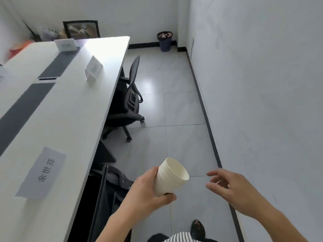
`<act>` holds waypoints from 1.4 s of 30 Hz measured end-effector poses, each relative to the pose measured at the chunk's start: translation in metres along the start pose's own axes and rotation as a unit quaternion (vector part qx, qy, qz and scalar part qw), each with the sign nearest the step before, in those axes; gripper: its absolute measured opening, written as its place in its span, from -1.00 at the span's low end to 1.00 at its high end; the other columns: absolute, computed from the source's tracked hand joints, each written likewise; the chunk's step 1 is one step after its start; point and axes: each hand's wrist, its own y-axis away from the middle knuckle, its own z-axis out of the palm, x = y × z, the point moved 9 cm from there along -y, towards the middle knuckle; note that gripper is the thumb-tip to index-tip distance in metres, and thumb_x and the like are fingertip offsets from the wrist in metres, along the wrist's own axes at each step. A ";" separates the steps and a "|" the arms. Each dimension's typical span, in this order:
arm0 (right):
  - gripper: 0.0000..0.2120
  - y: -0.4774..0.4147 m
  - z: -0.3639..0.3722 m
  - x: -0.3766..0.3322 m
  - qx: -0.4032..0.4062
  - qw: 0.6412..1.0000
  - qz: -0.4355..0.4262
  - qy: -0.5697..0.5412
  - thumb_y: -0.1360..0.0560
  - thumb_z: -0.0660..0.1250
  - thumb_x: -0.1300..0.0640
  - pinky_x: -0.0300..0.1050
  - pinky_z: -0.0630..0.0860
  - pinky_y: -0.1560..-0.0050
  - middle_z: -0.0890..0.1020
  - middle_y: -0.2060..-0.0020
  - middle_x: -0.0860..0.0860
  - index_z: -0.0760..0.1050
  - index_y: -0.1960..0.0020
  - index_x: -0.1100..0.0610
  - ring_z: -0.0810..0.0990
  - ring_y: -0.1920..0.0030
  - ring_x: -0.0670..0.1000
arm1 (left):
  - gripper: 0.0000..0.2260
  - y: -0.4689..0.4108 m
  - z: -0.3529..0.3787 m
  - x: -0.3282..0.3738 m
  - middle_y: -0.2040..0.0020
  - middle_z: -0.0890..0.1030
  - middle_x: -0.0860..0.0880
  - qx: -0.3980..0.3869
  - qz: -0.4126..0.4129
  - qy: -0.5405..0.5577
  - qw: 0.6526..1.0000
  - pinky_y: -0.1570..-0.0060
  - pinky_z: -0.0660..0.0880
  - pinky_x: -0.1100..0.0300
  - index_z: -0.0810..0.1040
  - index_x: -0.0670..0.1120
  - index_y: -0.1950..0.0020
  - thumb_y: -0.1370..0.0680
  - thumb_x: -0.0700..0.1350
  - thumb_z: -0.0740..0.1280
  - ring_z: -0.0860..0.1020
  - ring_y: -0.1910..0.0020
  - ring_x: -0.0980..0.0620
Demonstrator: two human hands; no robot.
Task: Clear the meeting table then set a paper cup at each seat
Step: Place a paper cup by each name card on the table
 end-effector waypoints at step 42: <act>-0.91 -0.585 0.078 -0.518 -0.454 0.840 -0.296 0.030 -0.40 0.50 0.18 -0.37 0.26 0.57 0.52 0.40 0.09 0.62 0.20 0.19 0.35 0.53 -0.12 | -0.33 -0.318 -0.379 -0.142 -0.14 0.55 0.29 0.416 -0.330 0.157 0.832 -0.16 0.50 0.20 0.37 0.23 -0.33 -0.27 0.12 0.54 0.52 -0.12 0.27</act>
